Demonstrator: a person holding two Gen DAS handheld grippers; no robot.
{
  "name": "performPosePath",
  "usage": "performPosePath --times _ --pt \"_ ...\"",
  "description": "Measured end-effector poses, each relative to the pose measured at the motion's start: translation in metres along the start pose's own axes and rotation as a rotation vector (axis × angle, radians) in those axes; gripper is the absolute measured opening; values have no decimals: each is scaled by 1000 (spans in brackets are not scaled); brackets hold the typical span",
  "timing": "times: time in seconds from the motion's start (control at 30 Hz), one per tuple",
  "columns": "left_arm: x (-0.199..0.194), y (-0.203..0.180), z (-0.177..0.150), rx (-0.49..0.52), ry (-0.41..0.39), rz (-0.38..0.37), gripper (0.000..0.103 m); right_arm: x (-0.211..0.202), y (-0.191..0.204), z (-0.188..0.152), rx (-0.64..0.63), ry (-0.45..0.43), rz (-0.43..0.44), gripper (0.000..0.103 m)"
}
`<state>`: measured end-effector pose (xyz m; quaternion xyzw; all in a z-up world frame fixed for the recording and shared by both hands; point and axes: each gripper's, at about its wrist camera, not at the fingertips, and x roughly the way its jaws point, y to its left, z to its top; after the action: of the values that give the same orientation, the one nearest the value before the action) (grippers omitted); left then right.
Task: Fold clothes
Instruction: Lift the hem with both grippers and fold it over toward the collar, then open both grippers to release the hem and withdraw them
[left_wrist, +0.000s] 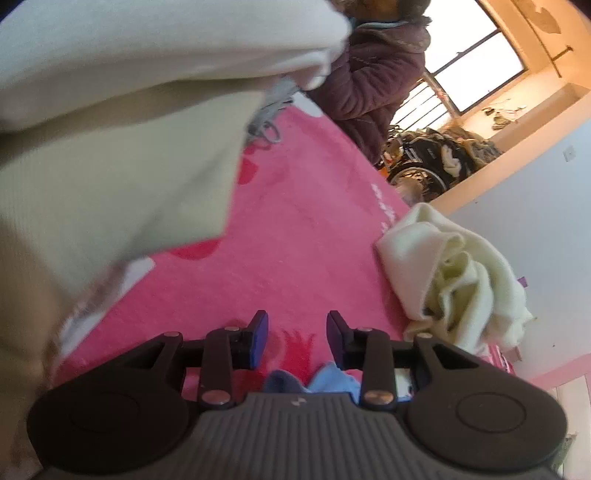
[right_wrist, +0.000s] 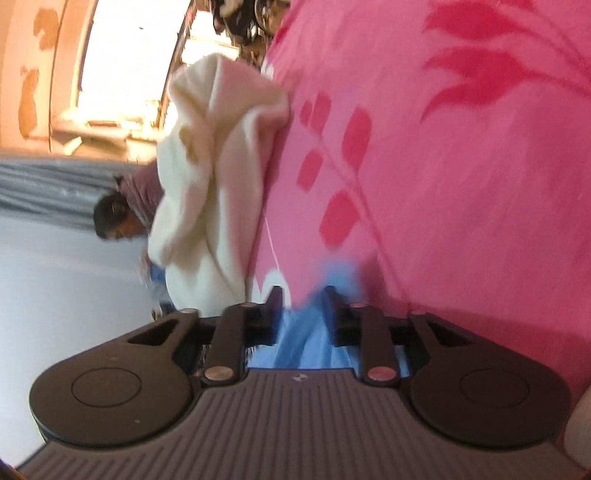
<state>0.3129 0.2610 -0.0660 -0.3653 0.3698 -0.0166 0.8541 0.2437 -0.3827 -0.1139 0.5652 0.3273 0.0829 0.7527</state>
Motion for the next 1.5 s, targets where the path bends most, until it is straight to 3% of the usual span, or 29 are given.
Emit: performPosePath --times 0.1,0.23,0.33,0.37,0.43,0.5,0.57,0.7,0.83,0.93,1.03,1.13,1.3,1.43,1.5 --pt "-22 -16 -17 134 -33 14 38 -13 5 1 -32 -42 12 36" --pt "-59 -50 -63 492 -69 43 49 -41 28 -7 -154 -170 2 36" --pt "-81 -76 -99 781 -76 62 53 -44 58 -25 -336 -145 -2 36" --pt "-79 -84 -116 909 -75 86 52 -35 74 -38 -449 -72 -7 35" --pt "-71 -100 -148 1143 -78 139 38 -10 105 -71 -695 102 -19 33" --pt "-52 -104 -159 1194 -6 142 23 21 125 -108 -897 230 -63 25" --pt "-33 -108 -170 1240 67 143 20 53 135 -137 -1011 334 -106 20" --pt "-14 -104 -157 1207 116 131 20 110 130 -161 -1047 476 -220 12" --pt "1 -106 -138 1180 154 105 26 131 136 -159 -1063 460 -238 9" --pt "21 -112 -133 1237 142 116 33 140 137 -154 -1055 430 -247 8" --pt "32 -118 -126 1258 100 145 40 148 140 -152 -1084 360 -259 8" --pt "47 -120 -112 1216 58 177 47 158 137 -145 -1056 269 -269 8" --pt "60 -116 -87 1044 -60 232 50 153 132 -129 -1003 107 -267 12" --pt "42 -110 -70 892 -193 312 50 129 133 -99 -887 -43 -250 12" --pt "24 -107 -67 877 -201 315 50 110 131 -80 -813 -107 -256 12"
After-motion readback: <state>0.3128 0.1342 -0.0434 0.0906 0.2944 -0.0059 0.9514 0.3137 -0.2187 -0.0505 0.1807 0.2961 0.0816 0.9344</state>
